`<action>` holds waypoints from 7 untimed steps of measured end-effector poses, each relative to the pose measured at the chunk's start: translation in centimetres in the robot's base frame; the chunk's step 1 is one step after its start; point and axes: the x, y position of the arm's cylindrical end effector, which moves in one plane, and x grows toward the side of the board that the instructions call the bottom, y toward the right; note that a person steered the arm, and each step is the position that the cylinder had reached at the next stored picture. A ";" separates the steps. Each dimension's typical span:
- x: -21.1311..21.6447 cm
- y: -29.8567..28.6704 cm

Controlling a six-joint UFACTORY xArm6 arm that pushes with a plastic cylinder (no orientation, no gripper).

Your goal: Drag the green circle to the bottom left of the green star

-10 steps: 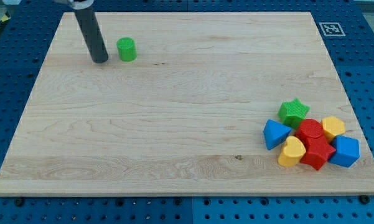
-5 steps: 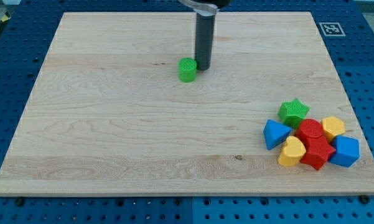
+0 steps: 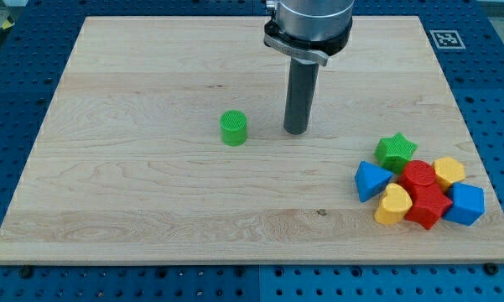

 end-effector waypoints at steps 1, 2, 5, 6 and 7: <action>-1.2 -5.5; -1.3 -11.3; 5.0 -4.2; 4.7 -0.8; 5.0 -5.1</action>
